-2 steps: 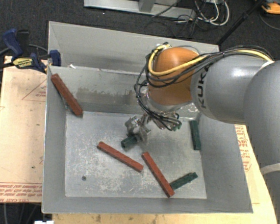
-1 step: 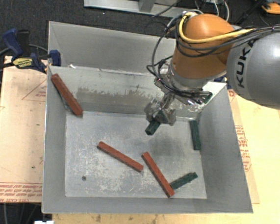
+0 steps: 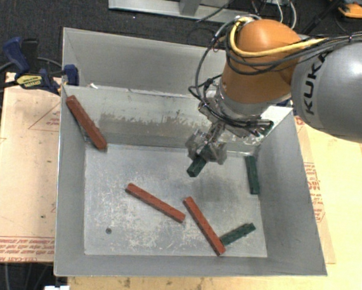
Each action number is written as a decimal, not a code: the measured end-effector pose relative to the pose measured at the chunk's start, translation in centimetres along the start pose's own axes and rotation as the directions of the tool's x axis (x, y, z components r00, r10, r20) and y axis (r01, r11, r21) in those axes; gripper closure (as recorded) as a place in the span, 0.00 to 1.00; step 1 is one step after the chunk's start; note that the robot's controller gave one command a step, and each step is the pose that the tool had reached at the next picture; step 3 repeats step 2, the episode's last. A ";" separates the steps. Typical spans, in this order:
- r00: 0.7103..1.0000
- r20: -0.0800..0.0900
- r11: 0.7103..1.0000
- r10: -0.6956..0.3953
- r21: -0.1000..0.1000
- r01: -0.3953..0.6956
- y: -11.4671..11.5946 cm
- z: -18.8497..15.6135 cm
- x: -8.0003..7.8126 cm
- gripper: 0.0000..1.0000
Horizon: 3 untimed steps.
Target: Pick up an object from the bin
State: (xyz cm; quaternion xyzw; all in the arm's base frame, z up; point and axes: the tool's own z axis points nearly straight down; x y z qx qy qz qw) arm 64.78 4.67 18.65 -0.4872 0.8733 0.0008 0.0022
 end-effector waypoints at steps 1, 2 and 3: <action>1.000 -0.001 1.000 0.000 -0.001 0.000 0.0 0.0 0.0 1.00; 0.903 0.002 0.903 -0.429 0.007 0.429 1.1 -8.5 -3.3 1.00; 0.903 0.002 0.903 -0.429 0.007 0.429 1.1 -8.5 -3.3 1.00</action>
Offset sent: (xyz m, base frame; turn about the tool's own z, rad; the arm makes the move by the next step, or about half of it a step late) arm 0.0000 0.0000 0.0000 0.0000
